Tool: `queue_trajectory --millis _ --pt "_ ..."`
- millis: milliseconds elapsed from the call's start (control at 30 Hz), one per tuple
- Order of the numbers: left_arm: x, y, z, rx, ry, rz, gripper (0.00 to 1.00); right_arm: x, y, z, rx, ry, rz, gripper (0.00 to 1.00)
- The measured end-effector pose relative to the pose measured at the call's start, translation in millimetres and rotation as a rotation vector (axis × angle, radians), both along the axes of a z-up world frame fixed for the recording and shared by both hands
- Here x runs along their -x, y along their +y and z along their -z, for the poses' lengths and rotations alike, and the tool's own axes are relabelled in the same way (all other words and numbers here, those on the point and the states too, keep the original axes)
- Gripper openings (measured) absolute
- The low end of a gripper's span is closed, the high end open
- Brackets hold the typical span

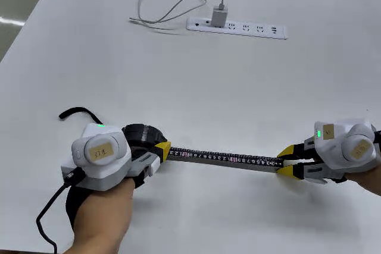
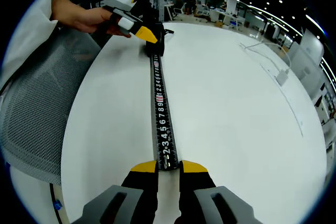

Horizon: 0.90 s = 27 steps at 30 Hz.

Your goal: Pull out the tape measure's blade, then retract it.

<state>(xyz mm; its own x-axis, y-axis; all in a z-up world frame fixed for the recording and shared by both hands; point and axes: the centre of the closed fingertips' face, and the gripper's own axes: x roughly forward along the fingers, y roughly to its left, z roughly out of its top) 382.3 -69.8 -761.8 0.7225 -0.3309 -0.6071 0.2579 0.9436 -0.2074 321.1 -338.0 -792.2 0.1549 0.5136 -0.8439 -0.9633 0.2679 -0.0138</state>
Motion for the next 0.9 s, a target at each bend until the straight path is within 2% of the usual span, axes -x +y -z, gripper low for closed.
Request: queue_trajectory --millis 400,900 --pt "0.2 0.3 -0.2 0.003 0.006 0.006 0.56 0.3 0.7 -0.2 0.004 0.000 -0.004 0.10" --pt "1.9 0.4 0.2 0.013 0.014 0.015 0.56 -3.7 15.2 -1.9 -0.023 0.003 -0.014 0.10"
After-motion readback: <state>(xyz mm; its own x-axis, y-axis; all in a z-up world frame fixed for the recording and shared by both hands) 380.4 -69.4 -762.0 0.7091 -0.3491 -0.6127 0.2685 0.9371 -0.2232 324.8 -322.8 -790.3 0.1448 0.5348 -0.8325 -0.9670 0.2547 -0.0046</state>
